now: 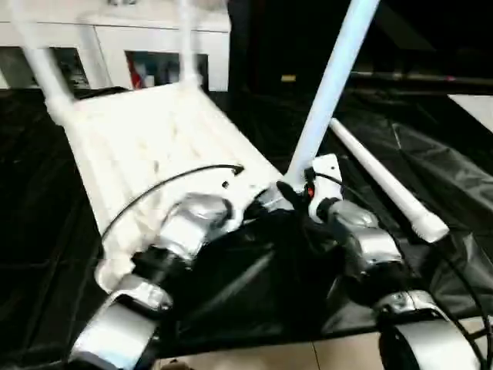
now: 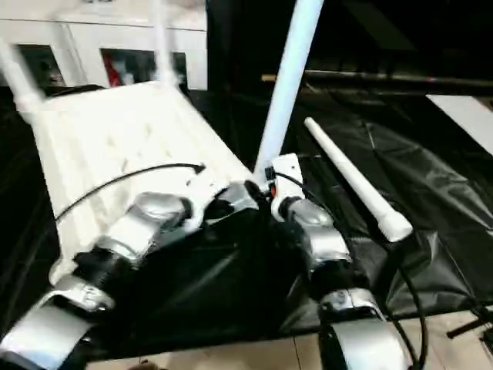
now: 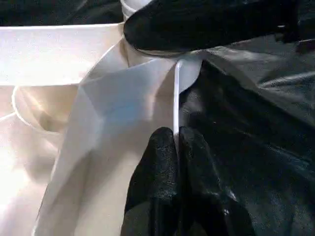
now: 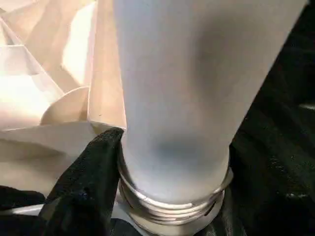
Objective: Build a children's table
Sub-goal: Rotate leg to tighten
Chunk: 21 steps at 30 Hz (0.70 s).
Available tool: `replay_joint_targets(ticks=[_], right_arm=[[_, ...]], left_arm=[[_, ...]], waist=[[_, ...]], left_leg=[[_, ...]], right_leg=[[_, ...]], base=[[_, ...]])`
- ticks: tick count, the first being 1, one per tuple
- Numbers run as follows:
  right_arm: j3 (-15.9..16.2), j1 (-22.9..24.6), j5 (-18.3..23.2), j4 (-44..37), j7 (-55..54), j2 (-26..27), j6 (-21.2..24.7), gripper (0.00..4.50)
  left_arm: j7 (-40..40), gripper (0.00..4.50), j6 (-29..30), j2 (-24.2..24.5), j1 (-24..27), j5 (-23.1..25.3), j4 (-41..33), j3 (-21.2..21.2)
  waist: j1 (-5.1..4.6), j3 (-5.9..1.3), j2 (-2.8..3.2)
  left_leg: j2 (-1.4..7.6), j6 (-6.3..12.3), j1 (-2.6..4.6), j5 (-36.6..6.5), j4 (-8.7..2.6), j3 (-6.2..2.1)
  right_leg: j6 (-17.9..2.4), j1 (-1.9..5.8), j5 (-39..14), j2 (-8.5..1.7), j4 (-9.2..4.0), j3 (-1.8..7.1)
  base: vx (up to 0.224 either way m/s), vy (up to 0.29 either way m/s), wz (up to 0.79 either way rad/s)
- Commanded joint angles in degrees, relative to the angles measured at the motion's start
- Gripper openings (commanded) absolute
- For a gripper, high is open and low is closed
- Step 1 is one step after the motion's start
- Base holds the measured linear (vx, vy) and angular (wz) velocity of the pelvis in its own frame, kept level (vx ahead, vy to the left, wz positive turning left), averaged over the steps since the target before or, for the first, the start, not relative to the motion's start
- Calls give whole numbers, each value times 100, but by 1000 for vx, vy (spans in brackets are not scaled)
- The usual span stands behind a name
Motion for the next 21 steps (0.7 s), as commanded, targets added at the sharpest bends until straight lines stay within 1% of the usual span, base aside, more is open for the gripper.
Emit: replay_joint_targets(ticks=[1, 2, 4, 5, 6, 7, 8, 9, 10, 11, 12, 13, 14, 15, 16, 17, 18, 20, 21], right_arm=[[163, 66, 46, 307, 264, 262, 113, 331], [78, 24, 142, 295, 377, 290, 32, 331], [32, -2, 203, 254, 495, 285, -10, 354], [32, -6, 207, 222, 543, 249, -35, 354], [32, -8, 205, 202, 566, 223, -55, 372], [47, -2, 198, 177, 606, 198, -59, 372], [206, 61, 116, -45, 1000, -46, -103, 387], [282, 94, 84, -144, 1188, -155, -116, 393], [365, 152, 78, -308, 1493, -319, -108, 393], [424, 210, 76, -450, 1748, -470, -125, 393], [484, 299, 104, -670, 2181, -689, -96, 393], [554, 367, 131, -820, 2466, -829, -69, 393], [584, 395, 143, -882, 2588, -888, -57, 393], [628, 437, 161, -974, 2773, -975, -39, 393], [808, 552, 160, -1208, 3318, -1283, -19, 393], [830, 563, 155, -1228, 3382, -1319, -22, 393], [895, 591, 158, -1295, 3581, -1431, -5, 393], [944, 603, 183, -1352, 3750, -1511, 30, 393], [988, 589, 172, -1386, 3846, -1549, -23, 393]], left_arm=[[120, 0, -127, -138, -123, 88, 99, -115], [71, 0, -164, -87, -134, 81, 145, -103], [35, 0, -159, -15, -130, 79, 151, -86], [2, 0, -199, 40, -118, 84, 134, -89], [-16, 0, -224, 77, -107, 85, 117, -93], [-37, 0, -228, 98, -100, 83, 109, -93], [-265, 0, -433, 291, -33, 80, 54, -101], [-398, 0, -578, 365, -4, 66, 37, -107], [-526, 0, -597, 470, 29, 61, 8, -98], [-625, 0, -699, 564, 55, 69, -2, -102], [-848, 0, -1051, 721, 99, 62, -9, -140], [-1014, 0, -1090, 800, 138, 20, -57, -150], [-1085, 0, -1098, 834, 154, 1, -78, -154], [-1190, 0, -1095, 882, 178, -31, -112, -160], [-1807, 0, -1323, 1081, 333, -236, -348, -211], [-1900, 0, -1353, 1111, 356, -270, -384, -222], [-2147, 0, -1411, 1216, 417, -334, -497, -271], [-2343, 0, -1502, 1312, 455, -367, -573, -324], [-2616, 0, -1416, 1385, 520, -500, -748, -337]], waist=[[24, -359, 24], [23, -352, 22], [21, -352, 24], [12, -351, 2], [14, -349, 16], [5, -345, 16], [10, -349, 1], [16, -349, -2], [21, -361, -3], [32, -358, -14], [34, -362, -8], [43, -366, -9], [43, -367, -6], [35, -361, -6], [34, -366, 15], [45, -374, 7], [36, -368, 16], [18, -366, 18], [16, -360, 7]], left_leg=[[153, 86, 29, -744, -410, -31], [155, 87, 30, -798, -416, -31], [160, 93, 32, -881, -423, -38], [165, 98, 25, -893, -428, -40], [166, 107, 24, -909, -432, -44], [168, 108, 22, -914, -434, -43], [166, 109, 25, -910, -428, -42], [163, 133, 18, -896, -427, -45], [163, 178, 6, -802, -412, -39], [156, 227, -6, -679, -406, -42], [154, 288, -4, -629, -397, -38], [160, 311, 0, -606, -392, -33], [166, 352, -6, -560, -390, -38], [168, 365, -6, -574, -392, -34], [172, 361, 14, -595, -392, -30], [184, 381, 8, -575, -389, -38], [190, 397, 4, -605, -398, -43], [189, 412, 23, -640, -399, -28], [189, 403, 22, -658, -401, -24]], right_leg=[[-1083, 273, -483, -378, -504, 339], [-1078, 270, -548, -377, -515, 339], [-1073, 268, -644, -382, -522, 336], [-1073, 272, -650, -379, -522, 335], [-1070, 268, -692, -383, -523, 331], [-1070, 264, -714, -381, -525, 332], [-1065, 265, -756, -383, -529, 329], [-1057, 275, -757, -383, -536, 328], [-1045, 283, -600, -382, -516, 337], [-1040, 304, -431, -365, -507, 329], [-1057, 294, -347, -373, -501, 332], [-1053, 298, -289, -373, -494, 336], [-1087, 303, -164, -371, -471, 334], [-1109, 290, -164, -368, -470, 333], [-1165, 280, -178, -370, -465, 333], [-1219, 303, -82, -374, -452, 330], [-1282, 293, -27, -371, -441, 325], [-1360, 270, -7, -363, -441, 329], [-1374, 267, -38, -363, -445, 330]], base=[[0, 0, 0], [0, 0, 0], [0, 0, 0], [0, 0, 0], [0, 0, 0], [0, 0, 0], [0, 0, 0], [0, 0, 0], [0, 0, 0], [0, 0, 0], [0, 0, 0], [0, 0, 0], [0, 0, 0], [0, 0, 0], [0, 0, 0], [0, 0, 0], [0, 0, 0], [0, 0, 0], [0, 0, 0]])
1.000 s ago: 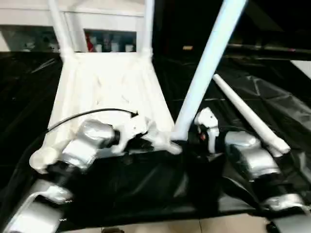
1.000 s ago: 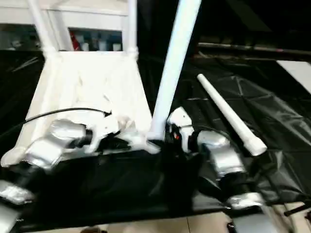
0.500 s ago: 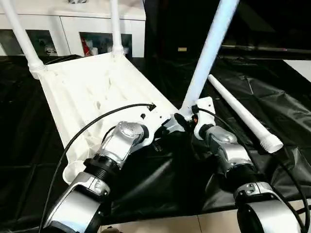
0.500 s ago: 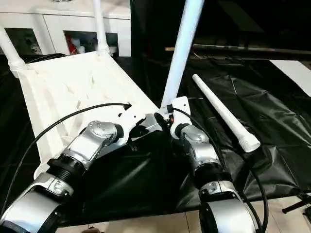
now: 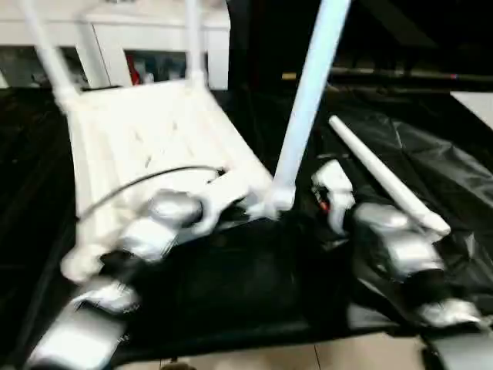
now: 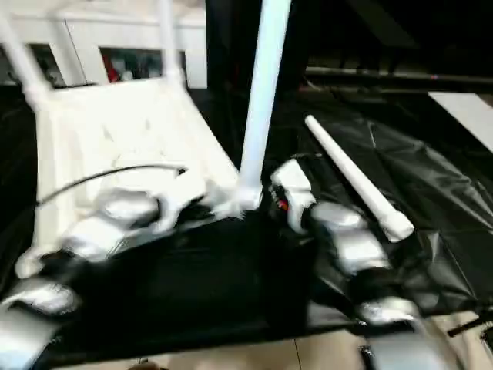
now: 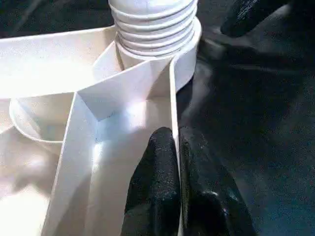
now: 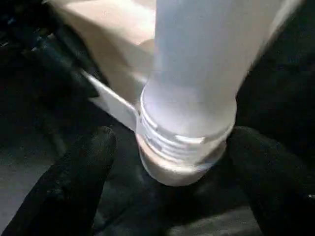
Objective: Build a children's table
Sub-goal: Rotate leg to tighten
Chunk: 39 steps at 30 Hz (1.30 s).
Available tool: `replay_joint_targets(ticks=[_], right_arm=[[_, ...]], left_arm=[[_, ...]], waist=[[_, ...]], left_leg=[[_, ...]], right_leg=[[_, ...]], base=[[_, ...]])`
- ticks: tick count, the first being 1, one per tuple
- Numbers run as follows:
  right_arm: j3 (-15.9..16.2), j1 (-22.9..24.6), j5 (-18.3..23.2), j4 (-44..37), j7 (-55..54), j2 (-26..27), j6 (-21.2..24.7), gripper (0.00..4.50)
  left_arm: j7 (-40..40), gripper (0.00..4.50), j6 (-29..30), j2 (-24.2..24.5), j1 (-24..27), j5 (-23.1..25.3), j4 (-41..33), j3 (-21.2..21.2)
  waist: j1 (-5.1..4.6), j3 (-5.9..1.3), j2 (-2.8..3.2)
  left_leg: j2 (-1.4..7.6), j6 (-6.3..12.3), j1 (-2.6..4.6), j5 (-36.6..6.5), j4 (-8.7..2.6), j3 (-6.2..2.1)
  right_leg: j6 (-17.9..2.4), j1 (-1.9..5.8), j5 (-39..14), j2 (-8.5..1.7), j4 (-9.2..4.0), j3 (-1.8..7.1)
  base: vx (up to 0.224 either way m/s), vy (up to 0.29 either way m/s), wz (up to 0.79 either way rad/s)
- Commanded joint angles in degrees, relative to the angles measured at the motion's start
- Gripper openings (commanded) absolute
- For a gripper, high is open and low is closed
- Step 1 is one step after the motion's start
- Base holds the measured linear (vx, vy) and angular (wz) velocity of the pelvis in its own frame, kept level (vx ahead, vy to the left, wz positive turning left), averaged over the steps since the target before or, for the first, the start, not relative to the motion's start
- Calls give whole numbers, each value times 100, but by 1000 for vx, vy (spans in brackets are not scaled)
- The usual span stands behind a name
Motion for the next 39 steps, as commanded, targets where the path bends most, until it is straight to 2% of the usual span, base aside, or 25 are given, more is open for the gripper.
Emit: replay_joint_targets(ticks=[1, 2, 6, 7, 10, 12, 18, 25, 28, 31, 33, 34, 35, 36, 37, 38, 39], right_arm=[[108, -7, 20, -224, 229, -61, -30, 393], [124, -14, 18, -258, 284, -73, -34, 393], [202, -35, 5, -256, 438, -49, 23, 393], [221, -31, 6, -258, 466, -43, 30, 378], [268, -24, -42, -230, 471, -20, -15, 368], [285, -11, -66, -219, 478, -2, -24, 340], [281, 1, -78, -211, 483, 6, -20, 289], [243, 48, -75, -128, 384, 40, 27, 275], [-41, -32, -93, 325, -438, 316, 223, 274], [-213, -144, -223, 748, -1432, 647, 279, 274], [-389, -251, -208, 981, -2147, 950, 396, 274], [-487, -310, -171, 1078, -2467, 1099, 480, 274], [-557, -367, -153, 1164, -2747, 1225, 513, 274], [-667, -484, -143, 1345, -3278, 1465, 533, 274], [-689, -512, -140, 1390, -3386, 1514, 531, 274], [-773, -633, -135, 1588, -3830, 1703, 492, 274], [-793, -710, -146, 1708, -3970, 1789, 452, 274]], left_arm=[[-512, 0, -30, -35, 104, -309, -358, -190], [-664, 0, 39, -6, 139, -393, -458, -186], [-658, 0, -46, -6, 143, -366, -448, -142], [-670, 0, -66, 3, 140, -345, -422, -132], [-683, 0, -95, 40, 141, -293, -387, -131], [-706, 0, -73, 63, 155, -285, -413, -124], [-718, 0, -43, 69, 160, -277, -431, -90], [-664, 0, -12, 57, 167, -260, -394, -73], [313, 0, 109, -201, -7, 37, 7, 77], [1207, 0, 388, -531, -221, 173, 399, 261], [1689, 0, 653, -785, -344, 176, 574, 381], [1900, 0, 771, -915, -397, 158, 639, 444], [2100, 0, 879, -1044, -447, 136, 692, 505], [2381, 0, 1017, -1271, -525, 138, 767, 530], [2435, 0, 1031, -1316, -538, 150, 779, 522], [2637, 0, 1063, -1499, -592, 200, 836, 480], [2721, 0, 1065, -1593, -619, 241, 874, 446]], waist=[[28, -372, 21], [34, -367, 18], [105, -364, 24], [111, -365, 14], [109, -365, 5], [108, -365, 3], [104, -370, 2], [105, -375, -2], [89, -360, 11], [74, -339, 2], [63, -313, 4], [47, -313, 1], [33, -323, 7], [21, -336, 2], [20, -339, 12], [1, -351, 21], [3, -367, 24]], left_leg=[[201, 349, 75, -696, -382, -24], [205, 334, 62, -680, -387, -24], [206, 310, 94, -668, -388, -3], [199, 276, 73, -691, -395, -8], [192, 240, 65, -720, -396, -12], [189, 228, 60, -702, -396, -13], [188, 244, 64, -642, -389, -10], [186, 256, 61, -612, -383, -9], [190, 212, 63, -680, -397, -11], [182, 8, 106, -1033, -419, -10], [175, -142, 112, -1291, -448, -30], [176, -165, 111, -1330, -449, -29], [183, -200, 109, -1350, -457, -45], [177, -196, 87, -1233, -457, -45], [182, -194, 96, -1200, -457, -46], [178, -178, 75, -1096, -450, -43], [174, -147, 82, -1002, -443, -42]], right_leg=[[-1414, 278, -82, -389, -415, 336], [-1430, 282, -61, -384, -402, 337], [-1429, 261, -30, -377, -407, 342], [-1392, 282, -69, -383, -404, 339], [-1324, 287, -179, -390, -415, 341], [-1285, 288, -214, -391, -419, 342], [-1310, 284, -86, -381, -405, 340], [-1311, 289, -74, -379, -399, 339], [-1316, 276, -184, -382, -414, 341], [-1179, 252, -935, -399, -504, 345], [-994, 226, -1575, -413, -575, 341], [-959, 220, -1691, -420, -580, 346], [-914, 220, -1755, -426, -584, 347], [-891, 229, -1636, -421, -578, 348], [-907, 217, -1527, -415, -569, 347], [-951, 226, -1250, -407, -541, 352], [-977, 235, -1028, -398, -528, 339]], base=[[0, 0, 0], [0, 0, 0], [0, 0, 0], [0, 0, 0], [0, 0, 0], [0, 0, 0], [0, 0, 0], [0, 0, 0], [0, 0, 0], [0, 0, 0], [0, 0, 0], [0, 0, 0], [0, 0, 0], [0, 0, 0], [0, 0, 0], [0, 0, 0], [0, 0, 0]])
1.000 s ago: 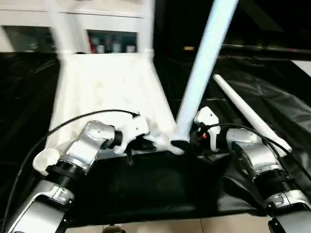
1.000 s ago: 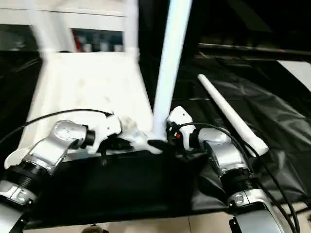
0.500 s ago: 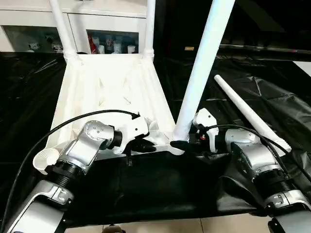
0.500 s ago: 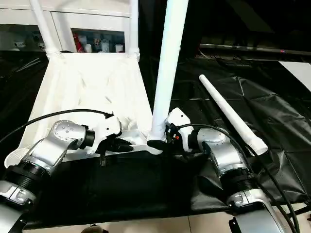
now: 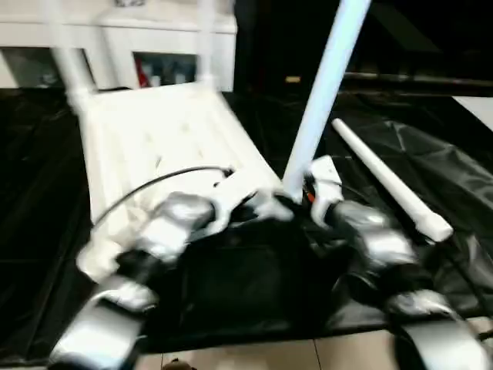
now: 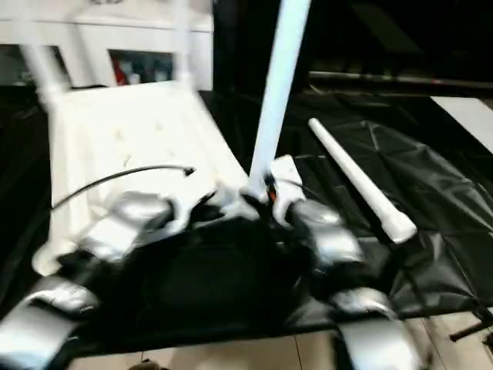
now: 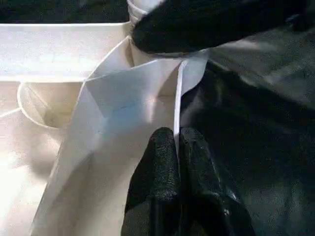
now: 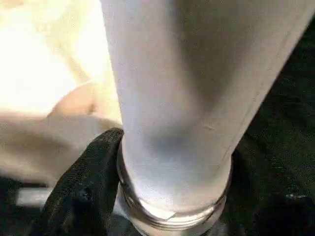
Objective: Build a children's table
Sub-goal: Rotate leg to tighten
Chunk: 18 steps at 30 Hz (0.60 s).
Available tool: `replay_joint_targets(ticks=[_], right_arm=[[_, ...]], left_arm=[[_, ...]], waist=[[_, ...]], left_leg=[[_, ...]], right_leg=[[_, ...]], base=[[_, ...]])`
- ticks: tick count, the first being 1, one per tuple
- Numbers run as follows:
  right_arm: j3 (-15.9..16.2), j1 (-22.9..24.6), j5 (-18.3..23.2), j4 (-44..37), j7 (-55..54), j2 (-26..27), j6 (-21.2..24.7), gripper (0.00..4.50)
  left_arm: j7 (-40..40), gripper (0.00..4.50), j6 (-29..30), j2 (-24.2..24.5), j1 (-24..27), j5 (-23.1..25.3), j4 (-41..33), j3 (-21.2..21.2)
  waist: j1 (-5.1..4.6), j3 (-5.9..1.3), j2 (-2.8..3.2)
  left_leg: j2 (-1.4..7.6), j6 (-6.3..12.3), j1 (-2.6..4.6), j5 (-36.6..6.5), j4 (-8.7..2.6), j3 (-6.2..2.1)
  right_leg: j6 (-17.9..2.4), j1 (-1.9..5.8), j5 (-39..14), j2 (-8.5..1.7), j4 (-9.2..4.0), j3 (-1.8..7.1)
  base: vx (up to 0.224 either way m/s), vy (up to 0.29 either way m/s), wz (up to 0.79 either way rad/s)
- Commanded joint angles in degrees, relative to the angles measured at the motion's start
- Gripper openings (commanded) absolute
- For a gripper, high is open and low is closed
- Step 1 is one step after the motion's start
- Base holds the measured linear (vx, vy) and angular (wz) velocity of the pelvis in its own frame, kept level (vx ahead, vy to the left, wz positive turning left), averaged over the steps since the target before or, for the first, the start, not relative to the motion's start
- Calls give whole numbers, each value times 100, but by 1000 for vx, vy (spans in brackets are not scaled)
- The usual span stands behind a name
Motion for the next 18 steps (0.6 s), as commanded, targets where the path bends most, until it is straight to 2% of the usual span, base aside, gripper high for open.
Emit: replay_joint_targets(ticks=[1, 3, 4, 5, 7, 8, 11, 13, 15, 16, 17, 18], right_arm=[[116, 44, 10, 442, -113, 281, 124, 274], [107, 22, 16, 474, -75, 307, 101, 274], [30, -34, 111, 495, 64, 322, -6, 329], [9, -50, 117, 509, 70, 328, -29, 343], [-126, -120, 204, 520, 240, 315, -79, 346], [-147, -133, 206, 496, 313, 267, -115, 371], [-98, -129, 210, 420, 594, 140, -157, 388], [85, -59, 144, 222, 1073, -87, -171, 401], [362, 128, 1, -166, 1722, -445, -216, 428], [368, 137, 2, -183, 1752, -457, -214, 428], [549, 370, 37, -639, 2477, -795, -188, 428], [582, 412, 47, -724, 2605, -863, -192, 428]], left_arm=[[528, 0, -29, -240, -103, 0, 111, 111], [536, 0, -56, -263, -116, 31, 140, 98], [444, 0, -161, -259, -123, 67, 152, 47], [438, 0, -175, -260, -127, 68, 160, 44], [362, 0, -235, -186, -124, 68, 157, 28], [296, 0, -286, -119, -107, 62, 137, 25], [145, 0, -443, 19, -67, 59, 102, 14], [-65, 0, -627, 178, -5, 44, 50, 13], [-328, 0, -739, 400, 77, 45, -15, -5], [-338, 0, -744, 408, 79, 44, -16, -6], [-695, 0, -1030, 618, 163, -5, -72, -43], [-786, 0, -1093, 658, 183, -28, -92, -51]], waist=[[5, -365, 18], [11, -388, 11], [15, -387, 4], [18, -390, 6], [17, -377, 28], [12, -361, 25], [-7, -353, 18], [5, -353, -20], [26, -352, -7], [32, -358, -6], [29, -368, -9], [50, -383, -24]], left_leg=[[173, -106, 44, -963, -427, -57], [155, 44, 17, -674, -400, -44], [153, 125, 8, -588, -398, -42], [150, 159, 13, -577, -392, -38], [150, 212, 19, -656, -396, -31], [157, 203, 27, -831, -413, -34], [167, 130, 28, -1087, -432, -46], [162, 131, 22, -1001, -427, -46], [163, 220, 7, -844, -410, -35], [167, 240, 9, -812, -408, -37], [167, 269, 2, -731, -405, -42], [176, 338, -4, -595, -387, -45]], right_leg=[[-1008, 226, -900, -379, -506, 338], [-1091, 266, -255, -359, -447, 333], [-1130, 278, -71, -361, -434, 326], [-1149, 278, -37, -363, -434, 326], [-1194, 274, -108, -370, -452, 330], [-1176, 266, -356, -372, -488, 326], [-1068, 266, -872, -381, -540, 326], [-1036, 278, -900, -379, -550, 321], [-1015, 277, -725, -378, -533, 331], [-1014, 276, -665, -377, -524, 330], [-1043, 285, -517, -371, -500, 327], [-1066, 303, -275, -372, -469, 325]], base=[[0, 0, 0], [0, 0, 0], [0, 0, 0], [0, 0, 0], [0, 0, 0], [0, 0, 0], [0, 0, 0], [0, 0, 0], [0, 0, 0], [0, 0, 0], [0, 0, 0], [0, 0, 0]])
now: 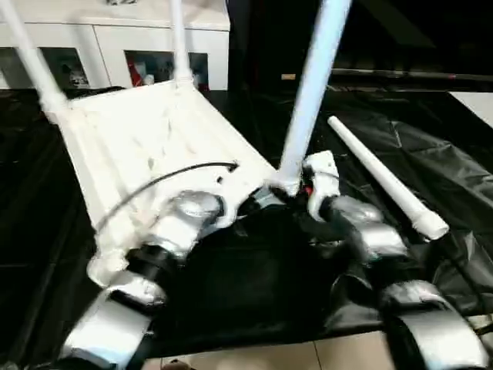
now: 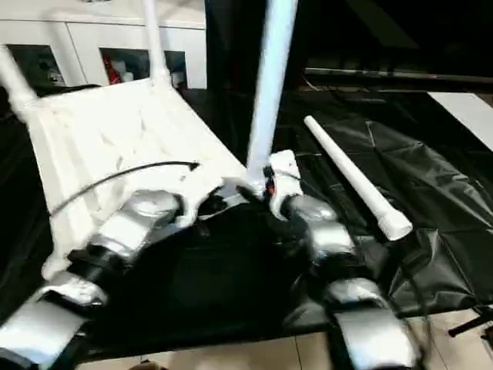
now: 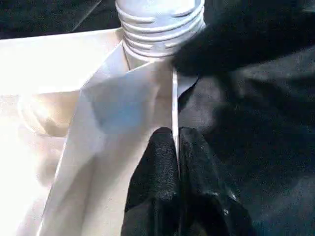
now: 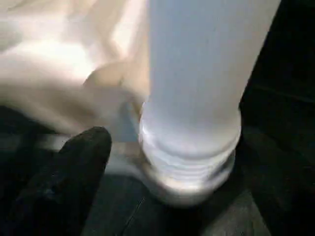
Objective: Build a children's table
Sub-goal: Rotate leg to tighten
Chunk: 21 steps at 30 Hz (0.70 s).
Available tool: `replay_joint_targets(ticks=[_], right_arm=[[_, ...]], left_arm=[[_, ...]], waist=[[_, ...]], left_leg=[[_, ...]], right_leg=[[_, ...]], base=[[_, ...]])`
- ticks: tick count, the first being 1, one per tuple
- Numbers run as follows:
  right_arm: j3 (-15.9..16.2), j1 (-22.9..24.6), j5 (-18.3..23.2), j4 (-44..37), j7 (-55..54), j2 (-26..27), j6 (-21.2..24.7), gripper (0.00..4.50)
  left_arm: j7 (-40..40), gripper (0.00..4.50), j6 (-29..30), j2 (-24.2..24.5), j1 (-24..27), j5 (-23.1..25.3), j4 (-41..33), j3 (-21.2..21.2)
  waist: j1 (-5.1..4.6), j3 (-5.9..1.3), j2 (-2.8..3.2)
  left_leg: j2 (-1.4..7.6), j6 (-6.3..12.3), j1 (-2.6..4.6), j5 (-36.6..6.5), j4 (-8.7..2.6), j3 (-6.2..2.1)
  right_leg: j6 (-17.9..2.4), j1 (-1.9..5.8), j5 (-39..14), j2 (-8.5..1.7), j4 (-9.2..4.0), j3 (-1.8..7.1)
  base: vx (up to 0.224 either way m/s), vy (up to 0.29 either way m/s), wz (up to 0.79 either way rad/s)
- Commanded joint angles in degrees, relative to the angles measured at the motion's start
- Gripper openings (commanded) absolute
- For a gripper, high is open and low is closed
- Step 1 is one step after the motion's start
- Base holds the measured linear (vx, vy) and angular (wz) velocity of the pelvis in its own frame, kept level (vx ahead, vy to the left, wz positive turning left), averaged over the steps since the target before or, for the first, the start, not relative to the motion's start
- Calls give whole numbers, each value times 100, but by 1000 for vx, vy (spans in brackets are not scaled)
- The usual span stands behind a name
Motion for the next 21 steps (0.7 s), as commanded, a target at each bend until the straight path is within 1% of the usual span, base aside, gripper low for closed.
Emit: replay_joint_targets(ticks=[1, 2, 3, 4, 5, 6, 7, 8, 9, 11, 12, 13, 14, 16, 17, 18, 20, 21], right_arm=[[228, 132, 39, -435, 748, -195, 27, 428], [252, 168, 56, -519, 885, -273, 6, 428], [280, 196, 67, -593, 1044, -366, -3, 428], [323, 217, 94, -680, 1352, -537, -22, 428], [333, 215, 105, -693, 1444, -587, -31, 428], [337, 209, 112, -697, 1494, -612, -42, 428], [343, 195, 124, -704, 1571, -644, -65, 428], [366, 191, 139, -744, 1669, -699, -109, 428], [371, 179, 128, -736, 1674, -710, -141, 428], [404, 162, 138, -753, 1807, -726, -113, 428], [427, 168, 141, -796, 1909, -743, -49, 428], [428, 169, 141, -800, 1914, -745, -45, 428], [463, 174, 111, -797, 1956, -747, -51, 413], [523, 194, 75, -799, 2034, -730, -66, 413], [529, 196, 73, -798, 2044, -727, -68, 399], [548, 201, 70, -783, 2089, -719, -80, 384], [561, 200, 70, -772, 2097, -719, -94, 370], [580, 206, 66, -773, 2108, -716, -102, 357]], left_arm=[[-413, 0, -428, 152, 142, -126, -199, -55], [-590, 0, -532, 218, 188, -164, -274, -90], [-846, 0, -600, 297, 255, -239, -389, -126], [-1349, 0, -664, 462, 381, -376, -635, -217], [-1520, 0, -696, 521, 422, -420, -720, -253], [-1623, 0, -706, 557, 449, -449, -778, -274], [-1743, 0, -658, 585, 485, -514, -869, -277], [-1899, 0, -614, 608, 525, -601, -963, -264], [-1951, 0, -601, 612, 537, -632, -995, -262], [-2025, 0, -604, 633, 562, -651, -1050, -275], [-2058, 0, -632, 636, 571, -640, -1049, -274], [-2060, 0, -634, 636, 572, -639, -1049, -273], [-2040, 0, -666, 631, 572, -609, -1024, -273], [-2053, 0, -676, 647, 595, -598, -1039, -267], [-2055, 0, -675, 648, 598, -596, -1042, -265], [-2076, 0, -665, 649, 607, -578, -1056, -248], [-2091, 0, -653, 649, 613, -571, -1068, -237], [-2101, 0, -643, 656, 617, -560, -1073, -220]], waist=[[44, -375, -31], [32, -373, -22], [26, -371, -26], [24, -371, -40], [28, -375, -30], [29, -366, -26], [34, -365, -32], [60, -359, -31], [86, -364, -24], [115, -363, -32], [123, -359, -48], [123, -357, -47], [121, -354, -72], [124, -353, -63], [123, -355, -67], [124, -360, -89], [125, -362, -76], [121, -364, -86]], left_leg=[[173, 368, 15, -564, -349, -38], [180, 397, 11, -583, -357, -42], [179, 401, 25, -642, -360, -42], [189, 406, 46, -673, -357, -32], [202, 410, 44, -672, -359, -34], [198, 404, 40, -657, -361, -24], [203, 407, 56, -655, -360, -18], [206, 421, 84, -646, -355, 1], [213, 424, 68, -595, -354, 0], [212, 408, 83, -590, -354, 5], [207, 397, 79, -636, -358, 13], [203, 388, 72, -660, -358, 14], [201, 361, 58, -699, -364, 11], [199, 331, 57, -726, -366, 6], [197, 322, 59, -723, -364, 6], [196, 331, 51, -683, -359, 8], [195, 350, 49, -601, -356, 6], [193, 364, 49, -572, -353, 8]], right_leg=[[-1109, 315, -180, -376, -427, 333], [-1159, 314, -116, -377, -415, 327], [-1213, 304, -170, -385, -421, 323], [-1282, 283, -204, -386, -417, 327], [-1324, 291, -208, -399, -413, 329], [-1354, 284, -190, -388, -408, 333], [-1370, 272, -182, -384, -409, 336], [-1405, 251, -143, -379, -407, 344], [-1427, 261, -87, -389, -390, 342], [-1429, 253, -65, -383, -383, 336], [-1417, 259, -118, -387, -390, 337], [-1399, 263, -162, -390, -394, 338], [-1348, 274, -262, -396, -405, 337], [-1284, 271, -387, -404, -415, 341], [-1257, 268, -424, -401, -418, 341], [-1248, 275, -400, -404, -412, 342], [-1254, 271, -305, -397, -399, 339], [-1260, 273, -255, -392, -393, 337]], base=[[0, 0, 0], [0, 0, 0], [0, 0, 0], [0, 0, 0], [0, 0, 0], [0, 0, 0], [0, 0, 0], [0, 0, 0], [0, 0, 0], [0, 0, 0], [0, 0, 0], [0, 0, 0], [0, 0, 0], [0, 0, 0], [0, 0, 0], [0, 0, 0], [0, 0, 0], [0, 0, 0]])
